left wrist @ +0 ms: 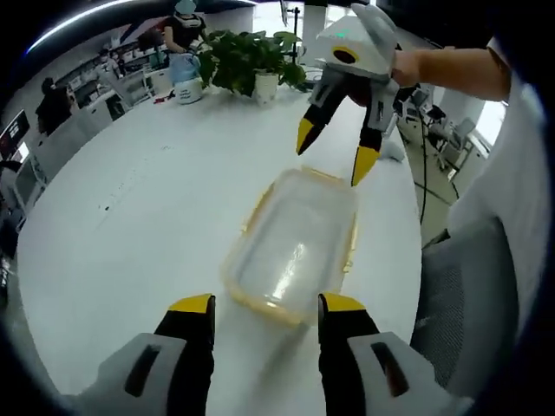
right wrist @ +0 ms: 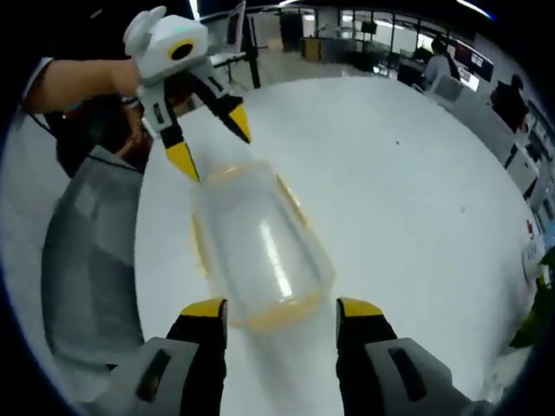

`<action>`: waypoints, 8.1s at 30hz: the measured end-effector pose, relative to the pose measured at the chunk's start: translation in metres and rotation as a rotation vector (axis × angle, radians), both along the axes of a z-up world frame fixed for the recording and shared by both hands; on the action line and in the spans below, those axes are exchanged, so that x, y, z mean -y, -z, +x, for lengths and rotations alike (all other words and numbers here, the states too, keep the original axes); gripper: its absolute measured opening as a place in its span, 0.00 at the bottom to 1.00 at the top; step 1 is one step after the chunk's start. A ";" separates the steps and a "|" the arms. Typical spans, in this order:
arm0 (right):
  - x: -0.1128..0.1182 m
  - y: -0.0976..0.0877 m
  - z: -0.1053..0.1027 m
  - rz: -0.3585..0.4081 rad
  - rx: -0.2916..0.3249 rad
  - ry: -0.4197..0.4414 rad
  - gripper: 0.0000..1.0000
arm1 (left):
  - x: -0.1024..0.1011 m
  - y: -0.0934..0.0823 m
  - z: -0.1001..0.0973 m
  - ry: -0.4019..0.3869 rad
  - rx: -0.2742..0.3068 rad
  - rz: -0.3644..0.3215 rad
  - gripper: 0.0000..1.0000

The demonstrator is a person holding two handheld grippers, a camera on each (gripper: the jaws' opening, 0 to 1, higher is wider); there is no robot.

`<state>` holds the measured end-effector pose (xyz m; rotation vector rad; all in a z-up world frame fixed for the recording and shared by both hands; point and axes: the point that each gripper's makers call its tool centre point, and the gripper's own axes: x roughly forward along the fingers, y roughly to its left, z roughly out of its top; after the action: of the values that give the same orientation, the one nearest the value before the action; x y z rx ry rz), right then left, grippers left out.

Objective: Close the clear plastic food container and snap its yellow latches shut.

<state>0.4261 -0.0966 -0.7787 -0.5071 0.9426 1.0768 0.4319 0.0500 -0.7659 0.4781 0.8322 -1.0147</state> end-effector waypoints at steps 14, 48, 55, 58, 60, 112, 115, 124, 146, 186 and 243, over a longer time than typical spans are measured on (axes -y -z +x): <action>0.009 0.009 0.009 -0.042 -0.004 0.210 0.48 | -0.006 0.010 0.002 -0.252 -0.051 -0.043 0.50; 0.002 0.020 0.007 0.079 -0.241 0.612 0.40 | 0.009 0.033 -0.003 -0.623 -0.331 -0.162 0.45; -0.001 0.021 0.005 0.103 -0.285 0.637 0.38 | 0.011 0.036 -0.004 -0.632 -0.384 -0.187 0.43; -0.003 0.024 0.005 0.130 -0.318 0.671 0.39 | 0.012 0.036 -0.005 -0.630 -0.389 -0.186 0.42; -0.003 0.023 0.004 0.124 -0.300 0.649 0.38 | 0.012 0.037 -0.005 -0.627 -0.387 -0.181 0.42; -0.009 0.025 -0.002 0.087 -0.278 0.646 0.51 | 0.019 0.038 -0.006 -0.544 -0.353 -0.215 0.50; -0.008 0.025 -0.003 0.083 -0.275 0.635 0.51 | 0.019 0.037 -0.005 -0.535 -0.343 -0.208 0.51; -0.006 0.023 -0.005 0.021 -0.225 0.526 0.50 | 0.016 0.033 -0.004 -0.435 -0.269 -0.165 0.51; 0.001 0.014 -0.003 -0.045 -0.168 0.368 0.50 | 0.015 0.023 -0.002 -0.195 -0.119 -0.091 0.48; -0.024 0.002 -0.007 -0.093 -0.021 -0.111 0.39 | 0.025 0.011 -0.005 0.207 0.041 0.035 0.48; -0.074 -0.002 0.008 0.034 0.032 -0.188 0.39 | 0.072 0.012 -0.011 0.237 0.017 -0.058 0.45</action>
<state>0.4340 -0.0230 -0.7771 -0.5917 0.8596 1.2484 0.4209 -0.0219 -0.7781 0.5439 0.7408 -1.2483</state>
